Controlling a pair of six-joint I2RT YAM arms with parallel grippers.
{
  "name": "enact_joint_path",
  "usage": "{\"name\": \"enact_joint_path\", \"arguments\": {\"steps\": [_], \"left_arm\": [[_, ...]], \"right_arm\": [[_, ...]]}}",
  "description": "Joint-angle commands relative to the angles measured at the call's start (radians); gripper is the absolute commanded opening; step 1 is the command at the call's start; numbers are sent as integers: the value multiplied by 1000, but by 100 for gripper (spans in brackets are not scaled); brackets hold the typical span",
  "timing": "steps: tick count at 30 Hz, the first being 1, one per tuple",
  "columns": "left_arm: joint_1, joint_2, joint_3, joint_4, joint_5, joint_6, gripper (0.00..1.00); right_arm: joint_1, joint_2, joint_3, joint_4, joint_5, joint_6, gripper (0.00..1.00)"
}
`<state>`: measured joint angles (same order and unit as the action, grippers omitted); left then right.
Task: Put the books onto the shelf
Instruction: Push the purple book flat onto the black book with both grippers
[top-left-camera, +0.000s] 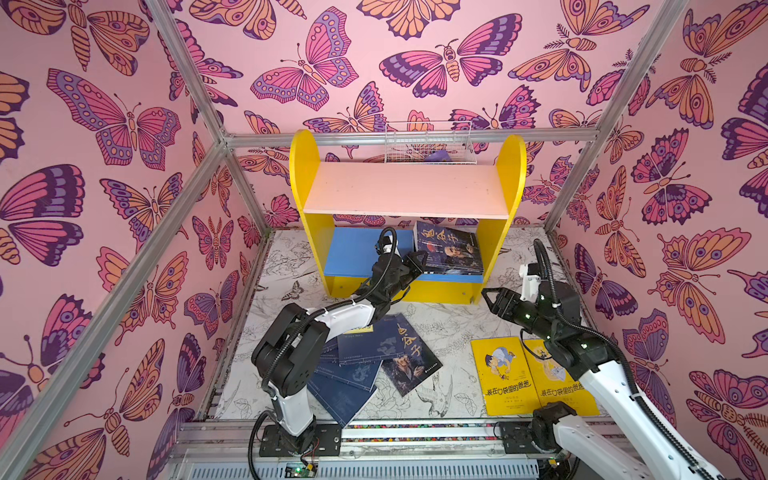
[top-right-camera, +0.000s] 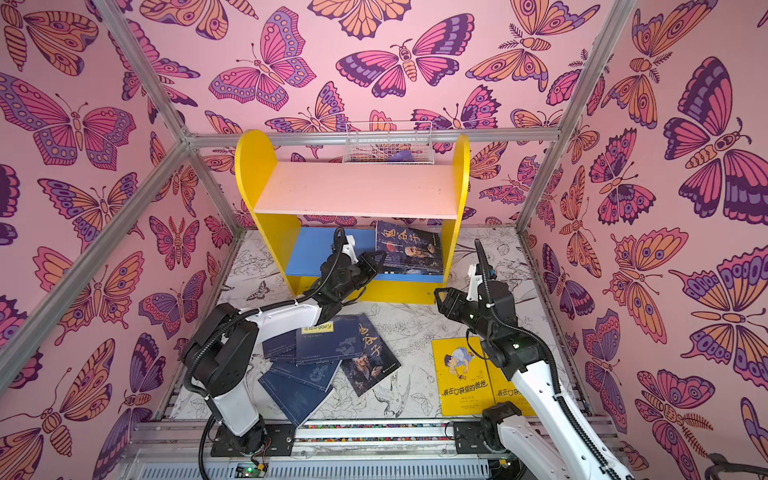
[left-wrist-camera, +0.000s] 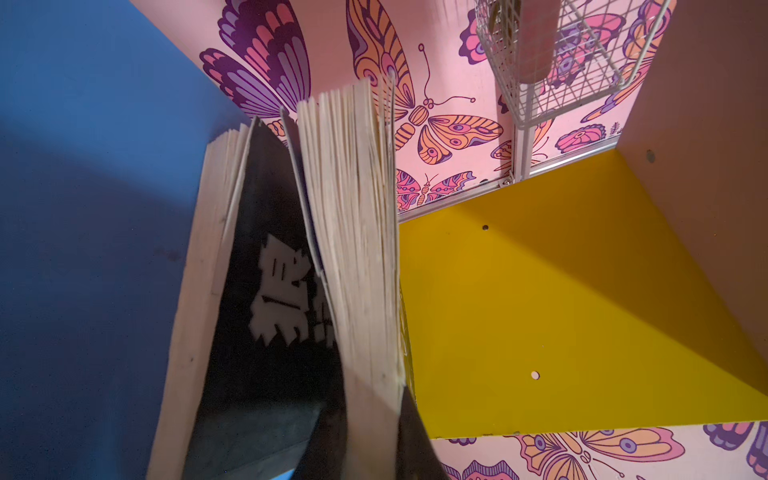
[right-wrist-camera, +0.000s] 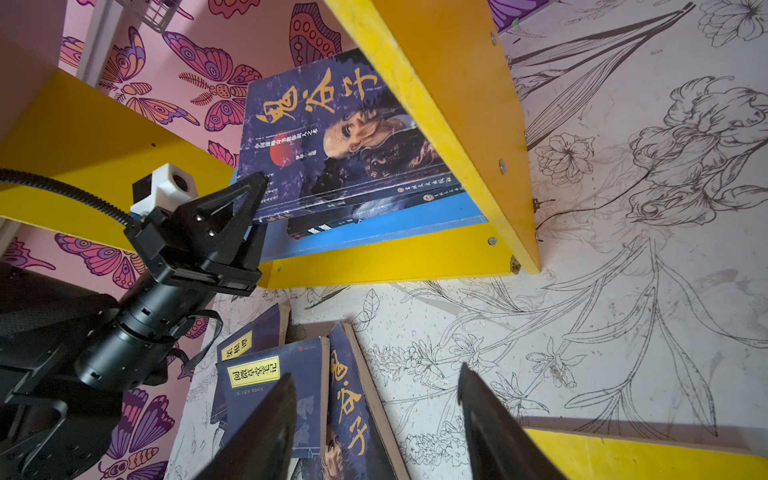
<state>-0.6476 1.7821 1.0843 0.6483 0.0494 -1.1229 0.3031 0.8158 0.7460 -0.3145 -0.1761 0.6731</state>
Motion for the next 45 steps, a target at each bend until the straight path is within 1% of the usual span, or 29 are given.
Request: {"name": "enact_joint_path", "arguments": {"steps": [1, 3, 7, 8, 10, 11, 12, 13, 15, 17, 19, 21, 23, 25, 27, 29, 30, 32, 36, 37, 39, 41, 44, 45], "left_arm": [[-35, -13, 23, 5, -12, 32, 0], [-42, -14, 20, -7, -13, 31, 0], [-51, 0, 45, -36, 28, 38, 0], [-53, 7, 58, -46, 45, 42, 3], [-62, 11, 78, -78, 55, 48, 26], [-67, 9, 88, -91, 58, 58, 41], [-70, 8, 97, -115, 57, 62, 48], [-73, 4, 105, -133, 55, 70, 49], [-79, -10, 115, -174, 40, 77, 54], [-83, -24, 129, -223, 21, 86, 64], [-88, -51, 141, -287, -7, 95, 70], [-92, -75, 150, -351, -40, 97, 81], [-92, -98, 182, -461, -71, 110, 93], [-91, -114, 223, -593, -103, 133, 100], [-81, -134, 244, -694, -134, 158, 99], [-60, -164, 226, -748, -146, 168, 100], [-45, -185, 200, -751, -148, 174, 100], [-17, -222, 149, -752, -149, 178, 97], [47, -251, 90, -750, -106, 202, 93], [60, -246, 84, -747, -95, 212, 91], [84, -222, 85, -734, -74, 232, 83], [103, -187, 97, -723, -65, 247, 75], [108, -129, 133, -714, -85, 288, 63], [108, -107, 149, -714, -88, 296, 57]], "right_arm": [[-5, -13, -9, 3, -3, 4, 63], [-4, -16, -10, 3, -3, 4, 63], [-4, -20, -9, 2, 2, 3, 63], [-4, -19, -10, 1, 1, 3, 63], [-4, -18, -10, 2, -2, 5, 63], [-4, -20, -10, 4, -2, 6, 63], [-4, -21, -12, 3, -2, 8, 63], [-5, -22, -13, 5, -2, 8, 63], [-5, -25, -13, 0, -2, 8, 63], [-4, -27, -14, 0, -2, 9, 62], [-4, -29, -16, 0, -3, 11, 62], [-4, -29, -13, -4, 0, 13, 62], [-4, -29, -14, -6, 3, 13, 62], [-5, -30, -14, -7, 3, 10, 62], [-4, -32, -10, -14, 5, 6, 62], [-4, -28, -1, -31, 10, -3, 62], [-4, -24, 6, -46, 13, -13, 62], [-4, -13, 20, -68, 18, -36, 61], [3, 34, 56, -100, -21, -95, 59], [15, 58, 73, -109, -27, -112, 58], [55, 114, 108, -128, -10, -148, 56], [110, 172, 149, -139, 35, -179, 54], [189, 268, 215, -134, 103, -213, 48], [218, 306, 242, -136, 130, -226, 45]]}}
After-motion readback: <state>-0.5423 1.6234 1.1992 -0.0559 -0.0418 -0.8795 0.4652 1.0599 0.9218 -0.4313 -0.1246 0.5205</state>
